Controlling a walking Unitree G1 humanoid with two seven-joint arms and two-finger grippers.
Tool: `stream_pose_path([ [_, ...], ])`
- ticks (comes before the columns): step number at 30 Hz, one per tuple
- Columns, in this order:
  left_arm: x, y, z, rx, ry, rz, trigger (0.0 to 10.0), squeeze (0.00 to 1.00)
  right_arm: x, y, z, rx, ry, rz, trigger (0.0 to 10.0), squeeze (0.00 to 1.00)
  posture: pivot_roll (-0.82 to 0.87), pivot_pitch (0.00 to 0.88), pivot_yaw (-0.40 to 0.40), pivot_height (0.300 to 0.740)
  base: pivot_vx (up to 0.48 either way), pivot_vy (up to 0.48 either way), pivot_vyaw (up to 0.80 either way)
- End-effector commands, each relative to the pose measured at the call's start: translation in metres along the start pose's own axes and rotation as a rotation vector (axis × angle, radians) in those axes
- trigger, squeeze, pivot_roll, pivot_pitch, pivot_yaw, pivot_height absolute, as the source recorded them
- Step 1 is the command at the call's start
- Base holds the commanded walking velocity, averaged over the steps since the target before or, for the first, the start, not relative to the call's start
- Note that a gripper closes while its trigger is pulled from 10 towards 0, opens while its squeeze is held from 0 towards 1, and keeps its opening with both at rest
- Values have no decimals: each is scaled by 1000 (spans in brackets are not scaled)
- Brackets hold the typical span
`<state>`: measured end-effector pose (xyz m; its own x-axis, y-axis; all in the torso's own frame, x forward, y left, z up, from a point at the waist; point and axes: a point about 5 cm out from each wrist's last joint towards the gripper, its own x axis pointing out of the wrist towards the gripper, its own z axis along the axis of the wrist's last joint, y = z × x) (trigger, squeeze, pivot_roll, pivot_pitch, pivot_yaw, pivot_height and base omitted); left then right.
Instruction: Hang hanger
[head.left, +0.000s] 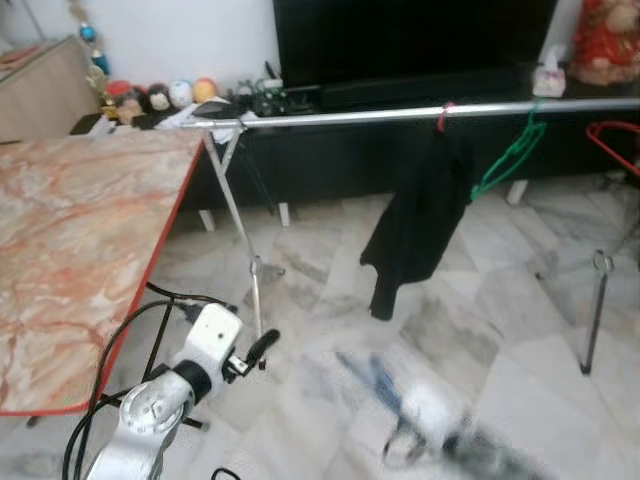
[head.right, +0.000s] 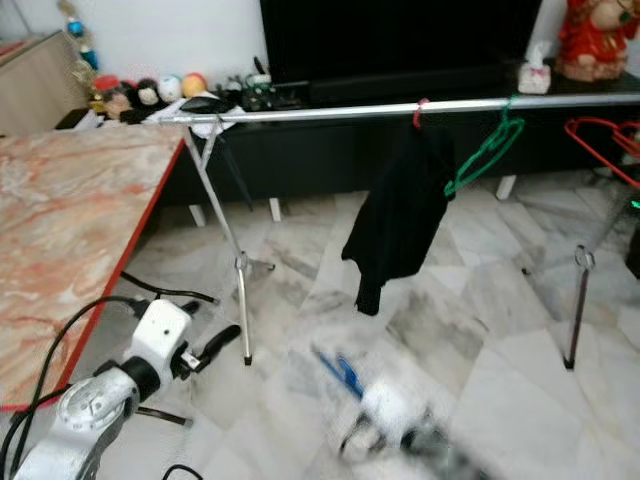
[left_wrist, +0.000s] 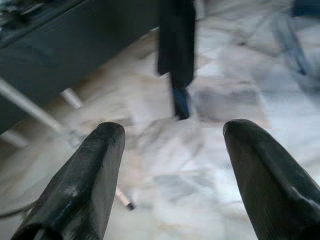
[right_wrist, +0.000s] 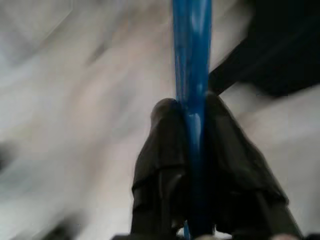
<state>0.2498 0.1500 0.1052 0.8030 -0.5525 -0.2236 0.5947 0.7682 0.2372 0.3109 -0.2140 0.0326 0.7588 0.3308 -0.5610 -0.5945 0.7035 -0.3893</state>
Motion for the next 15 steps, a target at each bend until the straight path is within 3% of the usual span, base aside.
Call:
stream_pose_path([
  [1,-1,1,0,16,6,-50,10000,0,4,13,6,-13,-46,90,10000,0,-115,0,93,740,0,0,0],
  [5,0,-2,4,32,10,-141,10000,0,4,10,20,-89,-84,175,10000,0,-113,0,94,740,0,0,0],
  [9,-1,-5,9,44,5,-234,10000,0,1,12,28,-124,-119,339,10000,0,-115,0,94,740,0,0,0],
  [15,-1,-5,10,45,5,-248,10000,0,-1,12,29,-129,-124,358,10000,0,-115,0,94,740,0,0,0],
])
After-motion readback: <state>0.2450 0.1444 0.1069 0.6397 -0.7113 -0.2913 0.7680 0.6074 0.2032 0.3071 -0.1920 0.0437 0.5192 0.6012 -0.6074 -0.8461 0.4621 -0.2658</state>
